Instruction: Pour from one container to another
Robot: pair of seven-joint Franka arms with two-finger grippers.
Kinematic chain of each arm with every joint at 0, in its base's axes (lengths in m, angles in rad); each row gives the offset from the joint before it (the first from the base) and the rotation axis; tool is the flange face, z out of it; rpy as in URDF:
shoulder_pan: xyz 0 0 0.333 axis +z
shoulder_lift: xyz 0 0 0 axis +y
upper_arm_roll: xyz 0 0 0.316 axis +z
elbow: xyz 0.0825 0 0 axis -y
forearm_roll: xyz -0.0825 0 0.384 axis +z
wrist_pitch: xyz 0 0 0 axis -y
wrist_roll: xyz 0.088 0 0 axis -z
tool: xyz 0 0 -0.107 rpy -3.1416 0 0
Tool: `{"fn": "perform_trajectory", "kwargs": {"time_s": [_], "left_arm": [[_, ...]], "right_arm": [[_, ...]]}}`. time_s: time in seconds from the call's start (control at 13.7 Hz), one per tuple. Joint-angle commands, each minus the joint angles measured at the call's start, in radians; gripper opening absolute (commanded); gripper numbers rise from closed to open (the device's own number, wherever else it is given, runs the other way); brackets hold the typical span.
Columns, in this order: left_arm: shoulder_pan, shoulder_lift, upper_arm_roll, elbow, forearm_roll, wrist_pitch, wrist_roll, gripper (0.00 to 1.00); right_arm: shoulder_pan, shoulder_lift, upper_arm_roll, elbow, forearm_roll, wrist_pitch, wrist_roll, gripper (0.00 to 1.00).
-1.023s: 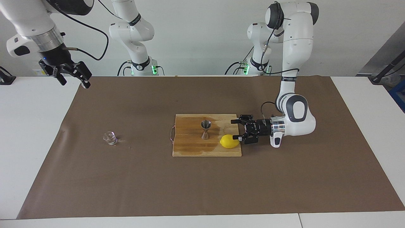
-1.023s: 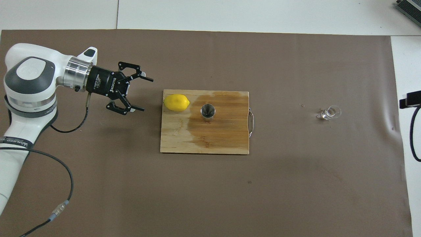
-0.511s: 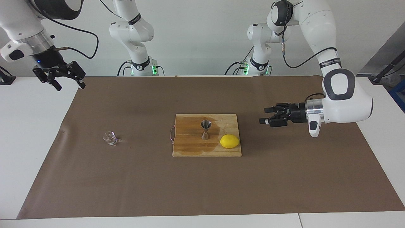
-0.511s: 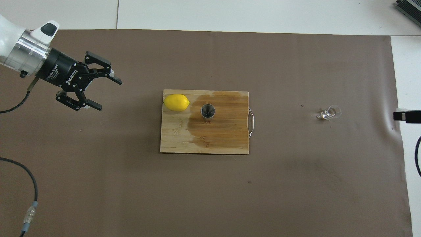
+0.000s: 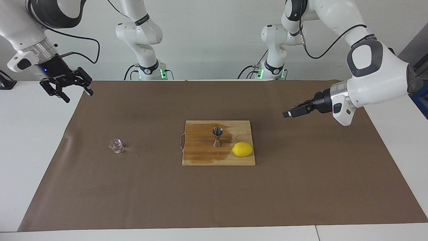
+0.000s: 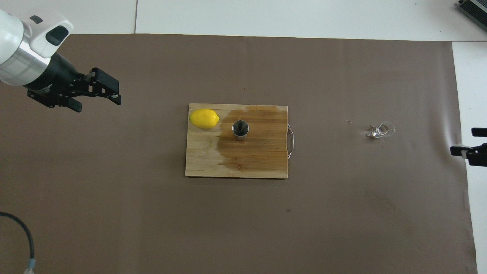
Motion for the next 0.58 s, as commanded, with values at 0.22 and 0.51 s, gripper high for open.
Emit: {"fn": "perform_trajectory", "kwargs": {"time_s": [0.22, 0.51], "left_arm": [[0.005, -0.061, 0.017, -0.073, 0.119, 0.084, 0.250, 1.00], [0.004, -0.128, 0.016, -0.162, 0.119, 0.055, 0.245, 1.00]], "right_arm": [[-0.048, 0.088, 0.008, -0.057, 0.248, 0.021, -0.443, 1.00], [-0.077, 0.121, 0.008, -0.066, 0.268, -0.018, -0.566, 1.00]]}}
